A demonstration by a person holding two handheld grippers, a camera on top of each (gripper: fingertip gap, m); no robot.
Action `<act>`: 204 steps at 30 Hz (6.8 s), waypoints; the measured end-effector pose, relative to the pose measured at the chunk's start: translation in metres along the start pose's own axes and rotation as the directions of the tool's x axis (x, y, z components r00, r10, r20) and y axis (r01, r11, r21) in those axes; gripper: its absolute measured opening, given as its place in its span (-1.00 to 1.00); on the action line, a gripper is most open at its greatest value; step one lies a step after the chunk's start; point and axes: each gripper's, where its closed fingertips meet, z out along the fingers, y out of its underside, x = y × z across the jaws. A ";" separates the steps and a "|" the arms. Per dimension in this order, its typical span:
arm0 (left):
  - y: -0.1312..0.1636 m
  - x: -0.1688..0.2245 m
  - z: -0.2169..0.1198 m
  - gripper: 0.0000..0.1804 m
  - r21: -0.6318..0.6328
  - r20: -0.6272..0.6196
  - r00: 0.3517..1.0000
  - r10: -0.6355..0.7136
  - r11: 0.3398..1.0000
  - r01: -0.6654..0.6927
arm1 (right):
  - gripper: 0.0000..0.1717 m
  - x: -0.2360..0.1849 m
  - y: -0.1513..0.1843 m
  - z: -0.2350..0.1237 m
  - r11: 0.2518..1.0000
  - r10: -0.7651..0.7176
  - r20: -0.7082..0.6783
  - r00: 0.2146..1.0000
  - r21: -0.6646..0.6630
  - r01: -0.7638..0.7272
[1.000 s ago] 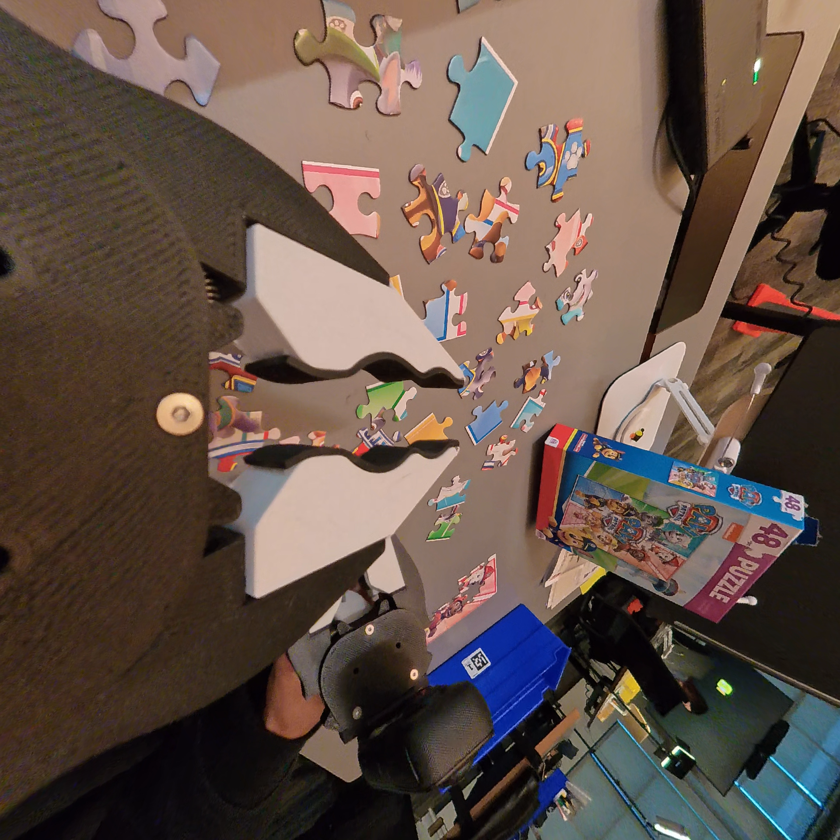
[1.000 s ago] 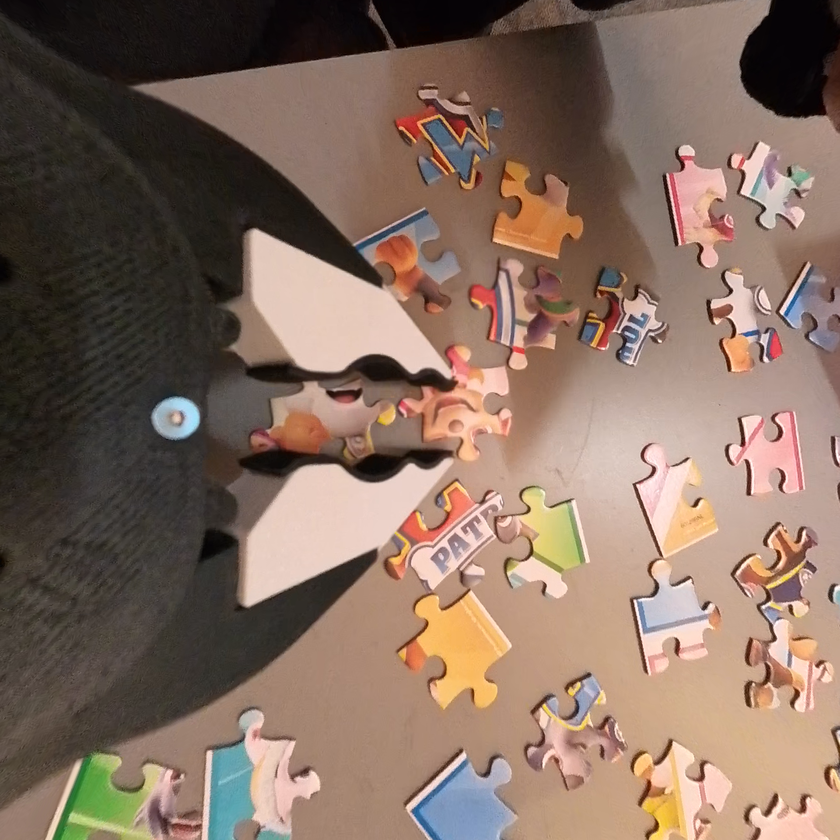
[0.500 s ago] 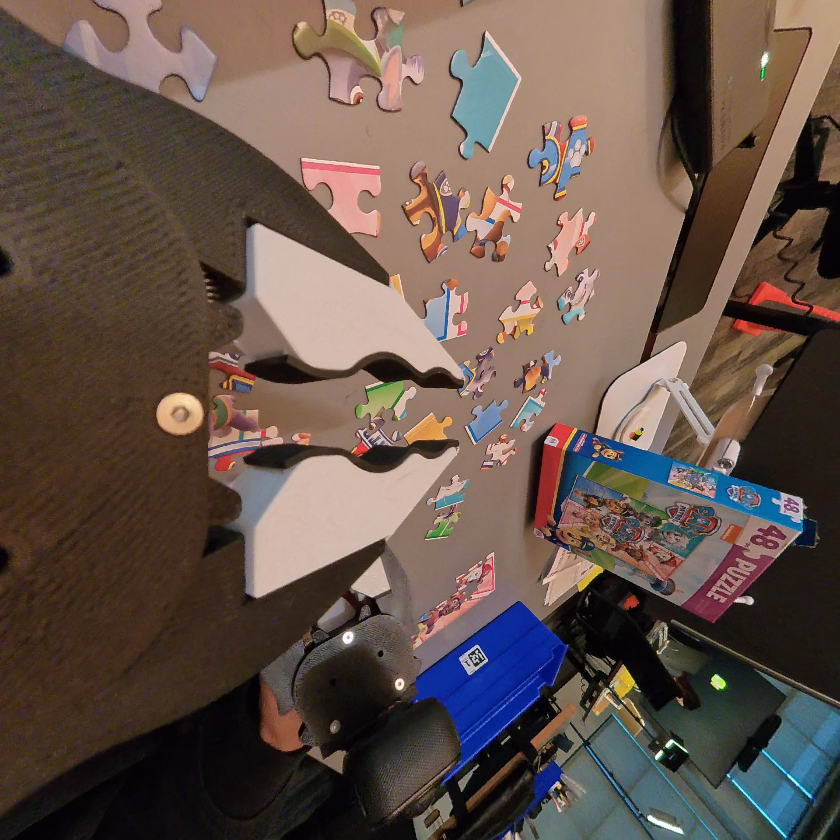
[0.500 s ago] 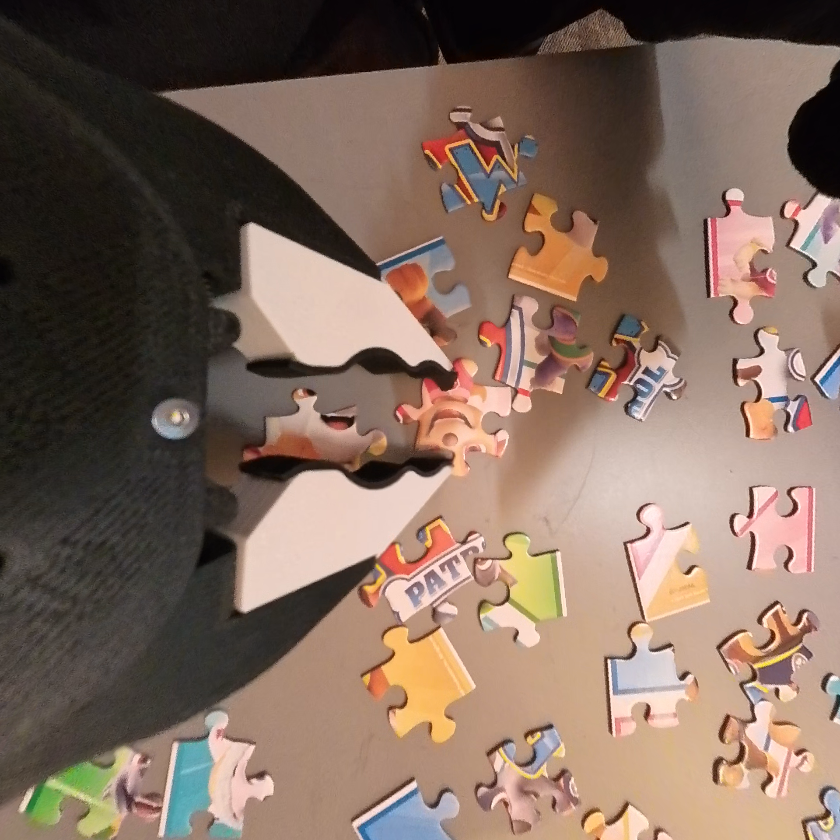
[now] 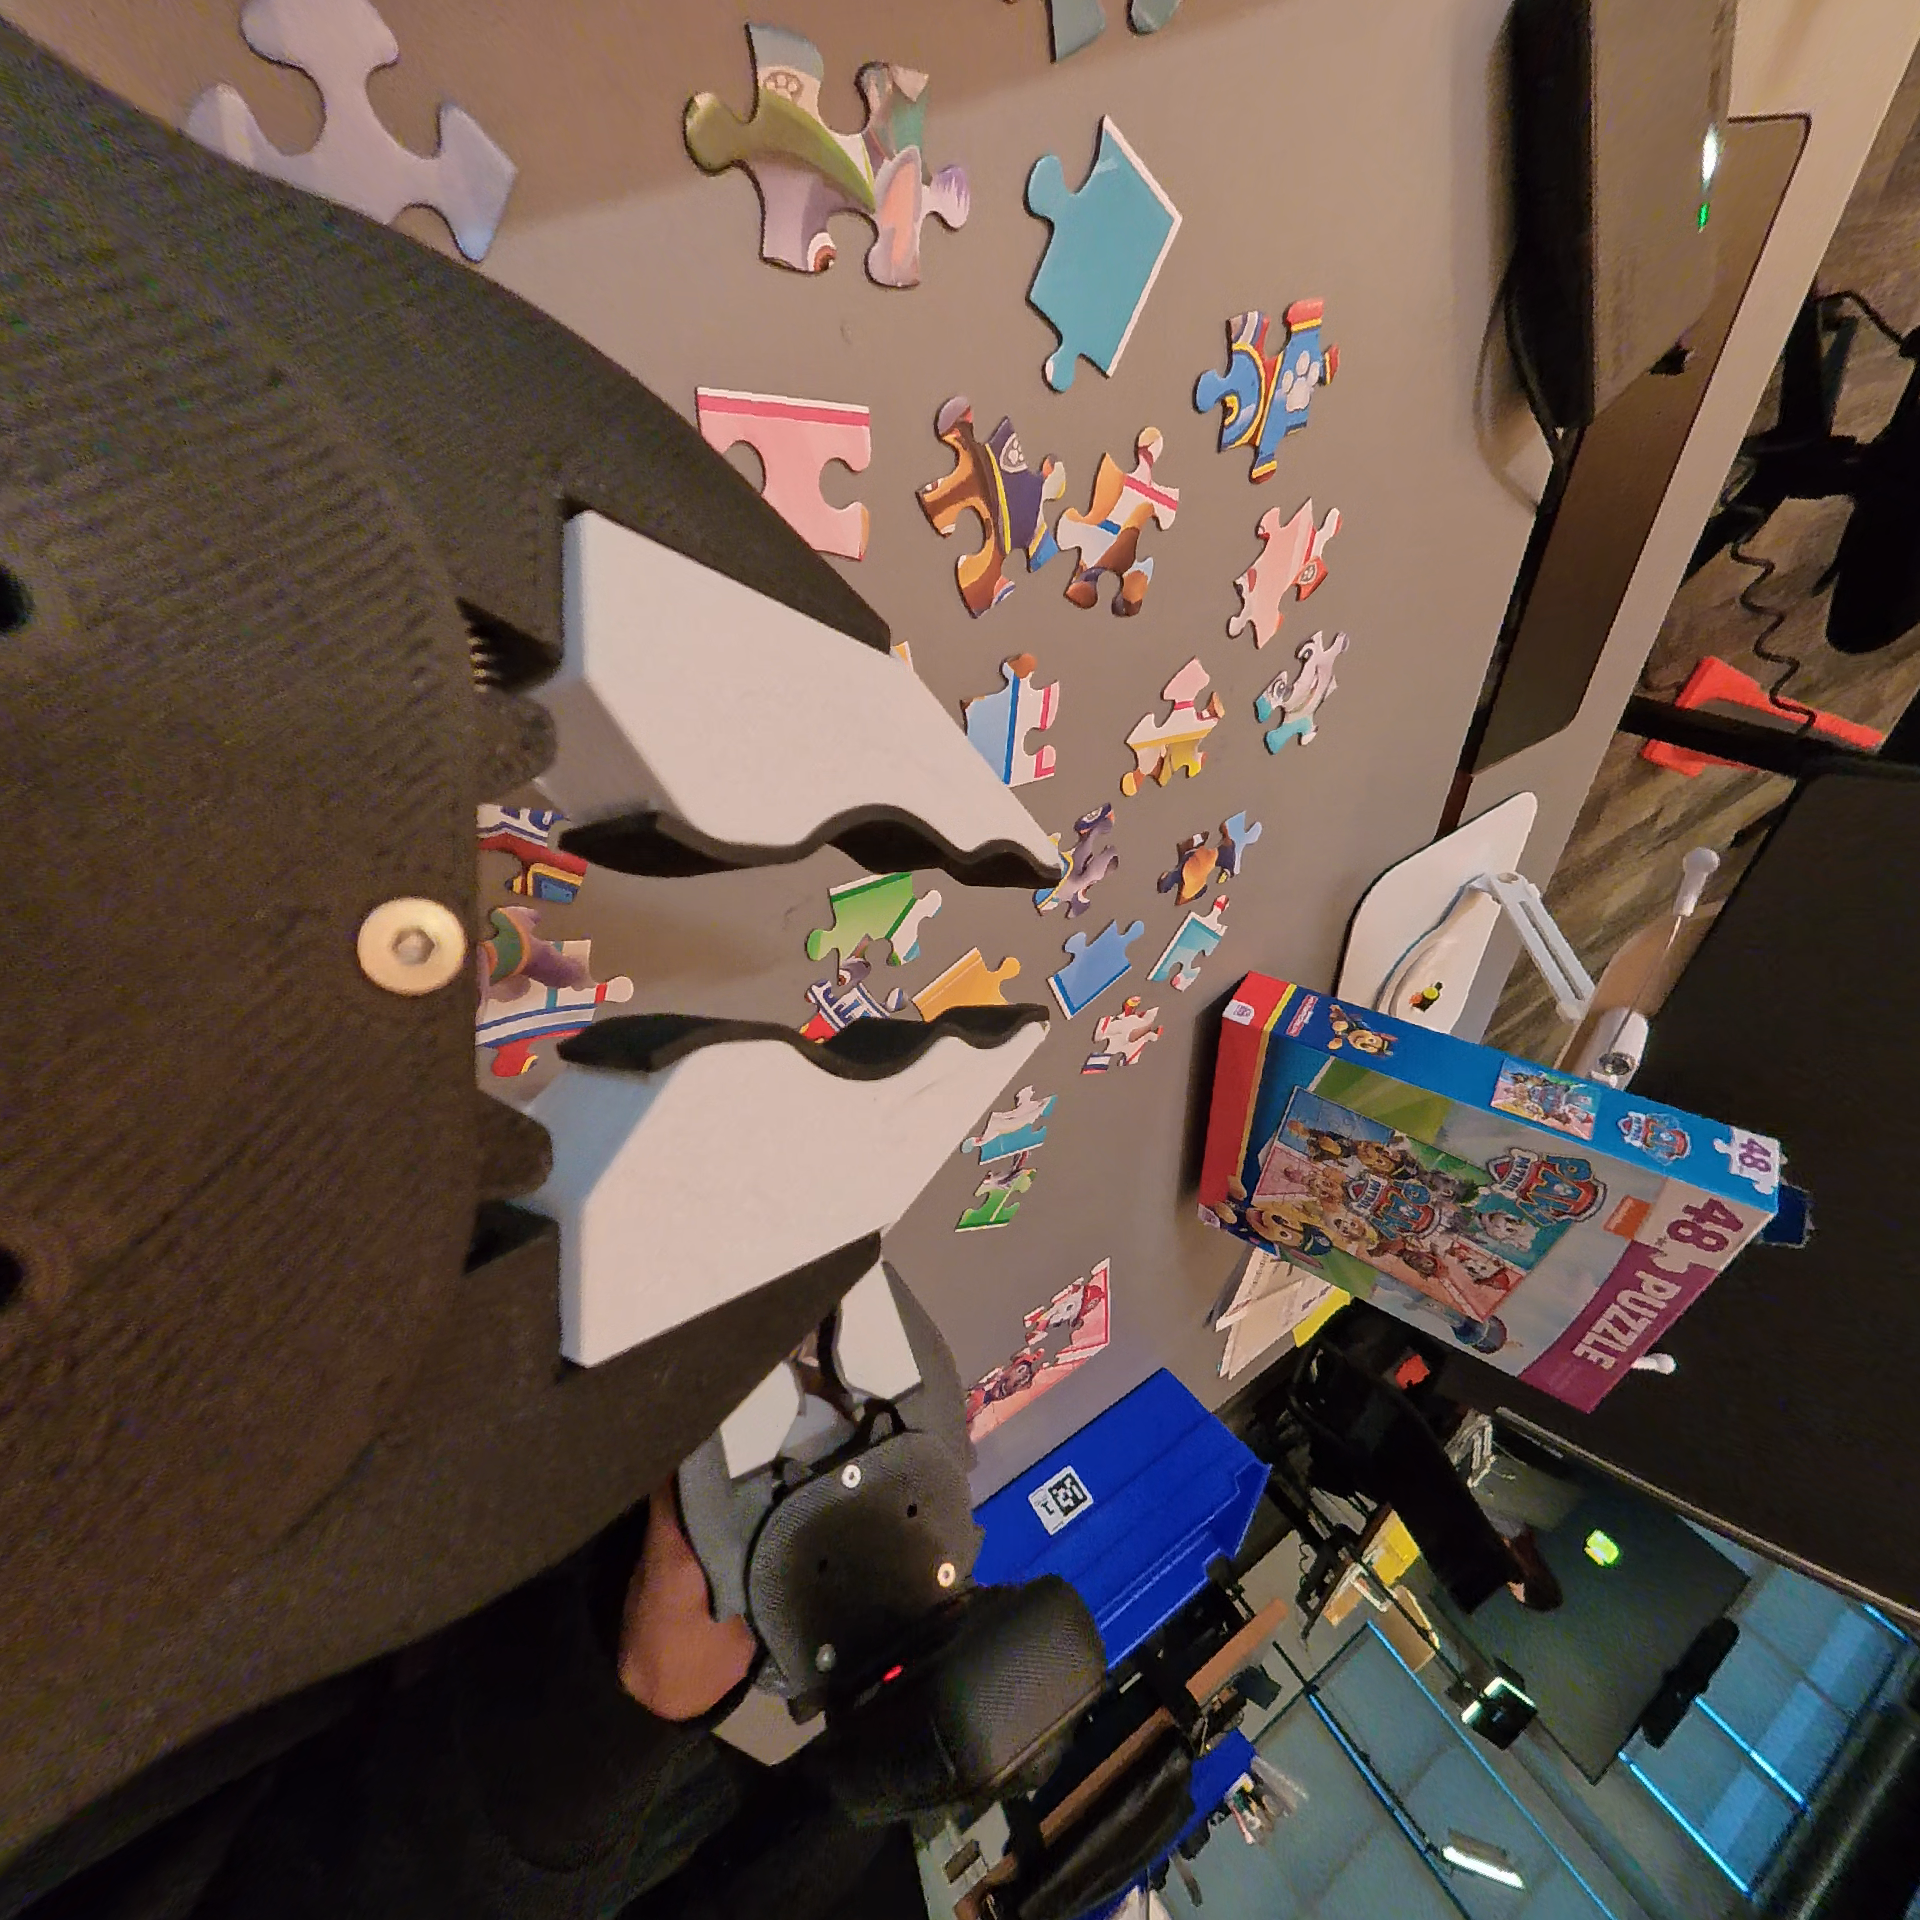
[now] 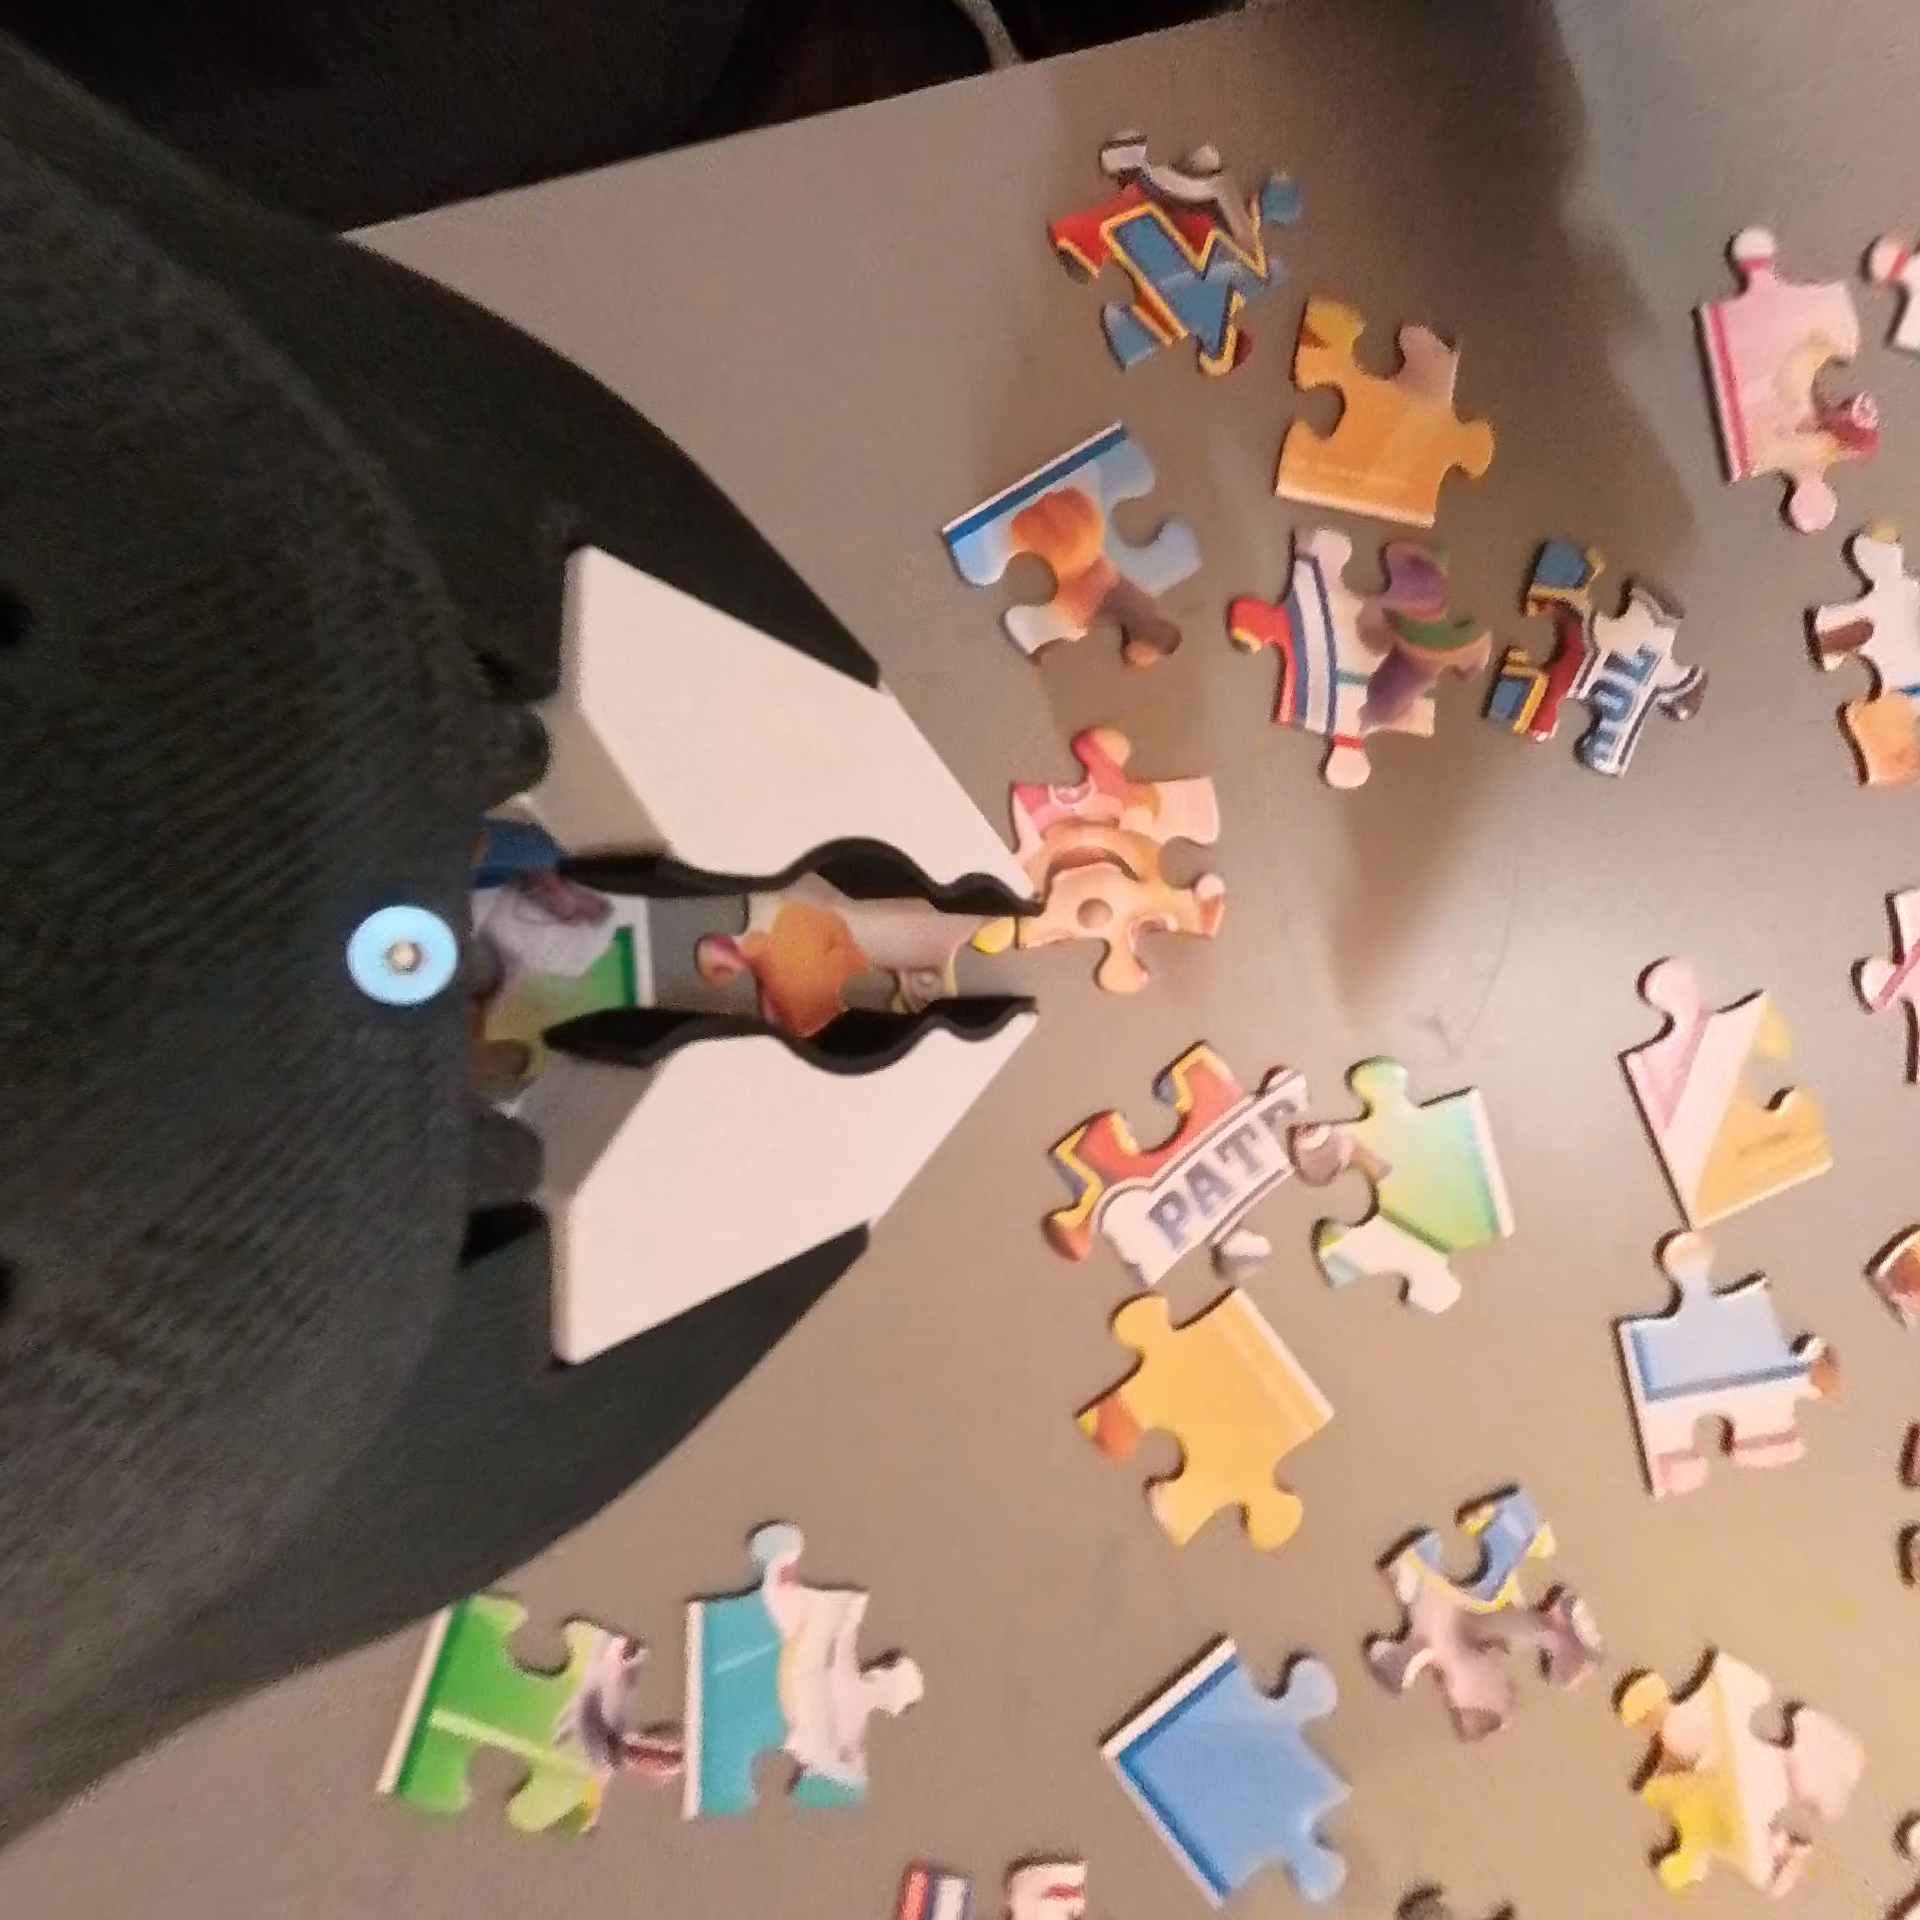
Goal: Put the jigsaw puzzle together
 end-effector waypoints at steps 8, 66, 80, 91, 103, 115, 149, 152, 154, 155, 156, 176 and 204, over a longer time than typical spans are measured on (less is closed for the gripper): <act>0.003 0.003 0.004 -0.78 -0.012 -0.002 1.000 0.007 1.000 -0.007 | -0.73 -0.009 -0.010 -0.009 0.996 -0.068 -0.074 0.995 0.045 0.071; 0.018 0.037 0.030 -0.76 -0.083 -0.084 0.996 0.044 0.995 -0.051 | -0.59 0.077 0.022 -0.034 0.992 0.088 -0.183 0.979 0.106 -0.069; 0.081 0.071 0.060 -0.77 -0.354 -0.190 0.960 0.205 0.898 -0.262 | -0.62 0.080 0.032 -0.028 0.993 0.099 -0.128 0.987 0.078 -0.090; 0.084 0.072 0.062 -0.77 -0.361 -0.192 0.958 0.212 0.893 -0.270 | -0.63 0.076 0.086 -0.068 0.993 0.115 -0.151 0.982 0.001 -0.116; 0.080 0.074 0.062 -0.77 -0.340 -0.193 0.959 0.208 0.902 -0.264 | -0.64 0.090 0.140 -0.108 0.981 0.171 -0.195 0.966 -0.053 -0.185; 0.084 0.080 0.065 -0.77 -0.348 -0.204 0.954 0.220 0.894 -0.281 | -0.66 0.065 0.186 -0.142 0.963 0.220 -0.243 0.945 -0.097 -0.250; 0.068 0.103 0.063 -0.80 -0.252 -0.279 0.942 0.186 0.933 -0.259 | -0.42 0.014 0.148 -0.115 0.984 0.173 -0.027 0.984 -0.031 -0.174; 0.069 0.100 0.065 -0.80 -0.258 -0.282 0.946 0.161 0.937 -0.236 | -0.47 -0.023 0.148 -0.119 0.971 0.239 0.119 0.964 -0.050 -0.234; 0.071 0.099 0.066 -0.80 -0.263 -0.283 0.947 0.154 0.937 -0.231 | -0.48 -0.039 0.148 -0.120 0.967 0.253 0.167 0.953 -0.067 -0.245; 0.071 0.099 0.066 -0.80 -0.263 -0.283 0.947 0.154 0.937 -0.231 | -0.48 -0.039 0.149 -0.120 0.970 0.241 0.146 0.959 -0.069 -0.234; 0.071 0.100 0.066 -0.80 -0.263 -0.284 0.946 0.156 0.936 -0.233 | -0.48 -0.036 0.151 -0.120 0.973 0.226 0.113 0.968 -0.070 -0.219; 0.067 0.098 0.064 -0.80 -0.251 -0.278 0.948 0.154 0.941 -0.227 | -0.46 0.001 0.136 -0.102 0.998 -0.005 -0.031 1.000 -0.067 0.003; 0.087 0.122 0.078 -0.80 -0.292 -0.325 0.927 0.189 0.912 -0.288 | -0.30 -0.033 0.187 -0.142 0.881 0.432 -0.427 0.794 0.012 -0.473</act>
